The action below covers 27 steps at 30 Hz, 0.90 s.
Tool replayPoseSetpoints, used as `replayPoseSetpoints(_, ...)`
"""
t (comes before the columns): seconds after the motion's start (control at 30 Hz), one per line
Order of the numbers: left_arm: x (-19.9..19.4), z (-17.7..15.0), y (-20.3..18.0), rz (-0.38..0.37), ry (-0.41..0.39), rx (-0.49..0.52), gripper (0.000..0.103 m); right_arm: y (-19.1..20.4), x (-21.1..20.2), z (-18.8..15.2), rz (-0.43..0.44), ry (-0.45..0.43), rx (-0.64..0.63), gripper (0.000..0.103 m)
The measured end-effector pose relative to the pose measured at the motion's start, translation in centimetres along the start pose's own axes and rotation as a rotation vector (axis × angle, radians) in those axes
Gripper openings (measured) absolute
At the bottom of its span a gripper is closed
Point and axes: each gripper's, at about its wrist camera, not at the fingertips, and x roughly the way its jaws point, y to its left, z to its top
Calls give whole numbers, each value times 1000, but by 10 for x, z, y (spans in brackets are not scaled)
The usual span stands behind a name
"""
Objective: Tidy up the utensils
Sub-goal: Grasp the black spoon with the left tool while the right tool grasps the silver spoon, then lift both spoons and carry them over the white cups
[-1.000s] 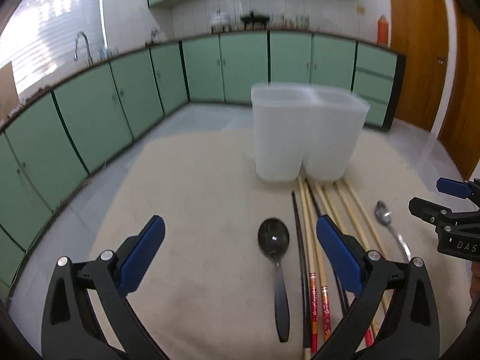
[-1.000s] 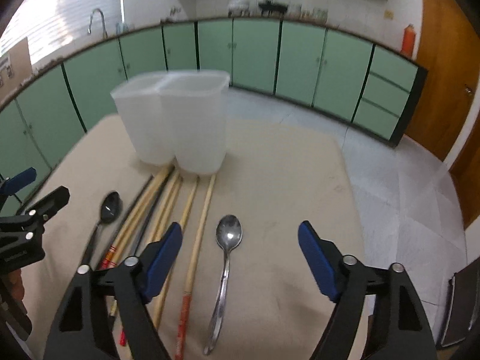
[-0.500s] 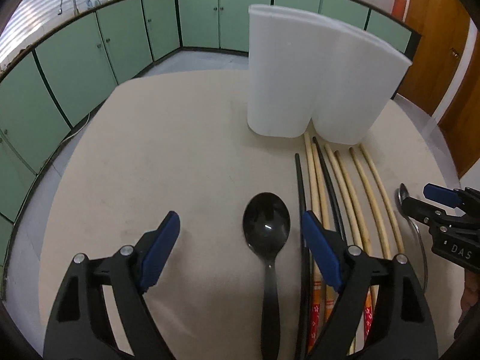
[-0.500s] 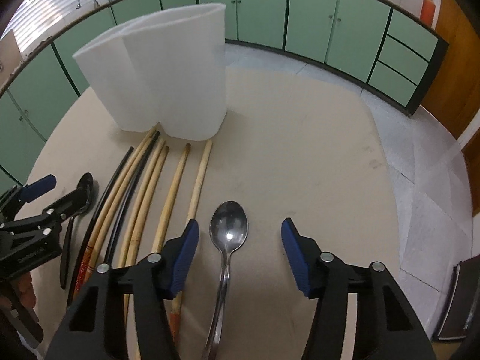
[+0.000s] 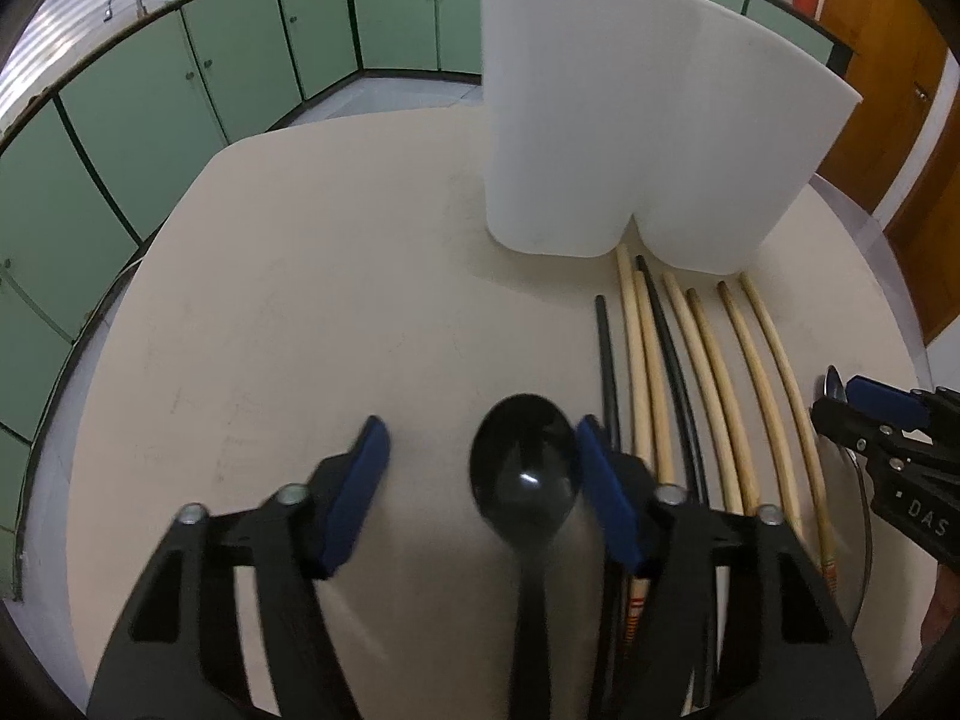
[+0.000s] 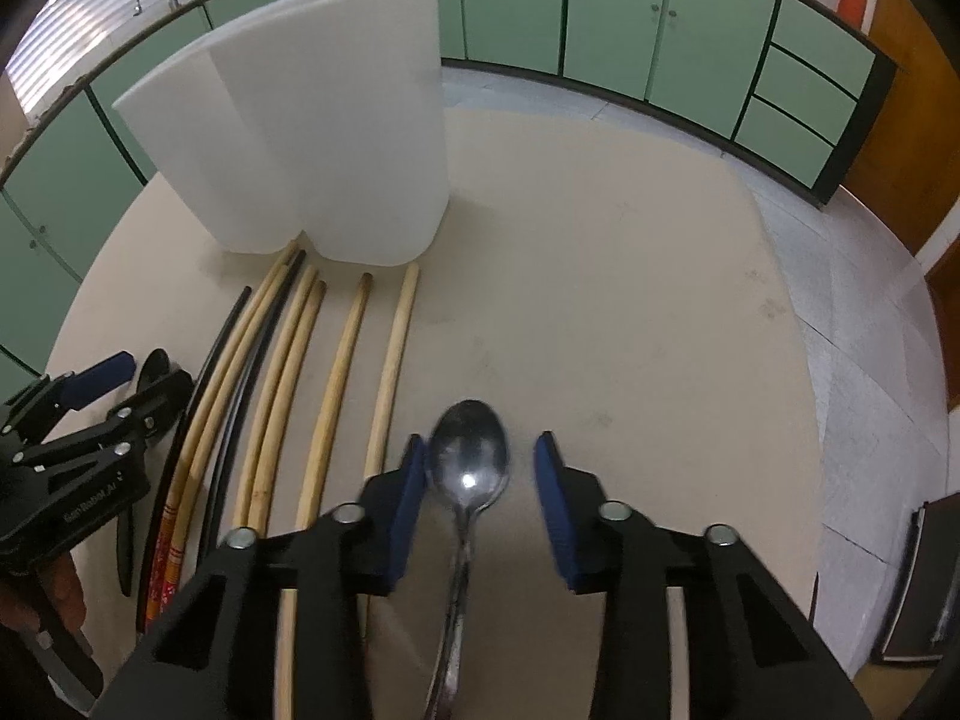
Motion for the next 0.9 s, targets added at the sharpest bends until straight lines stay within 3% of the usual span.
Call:
replayPoseSetpoints(0.07,-2,0,-5,-8,-3,1,36,2,-1,0,-4,-1,-7,28)
replayPoseSetpoints(0.23,-11,-10,-1,-73,-31,-34,34,1,-9,-6,31,-37,-8,28)
replayPoseSetpoints(0.4,-53,-27,13,-145,-235,-54,34,-3,-48,-17,45,-233,-32,28)
replayPoseSetpoints(0.6,-99,-46,25,-175,-450,-53,34,-6,-94,-29,79,-428,-42,28)
replayPoseSetpoints(0.9,-142,-33,18,-197,-607,-41,34,-14,-139,-9,122,-592,-51,28)
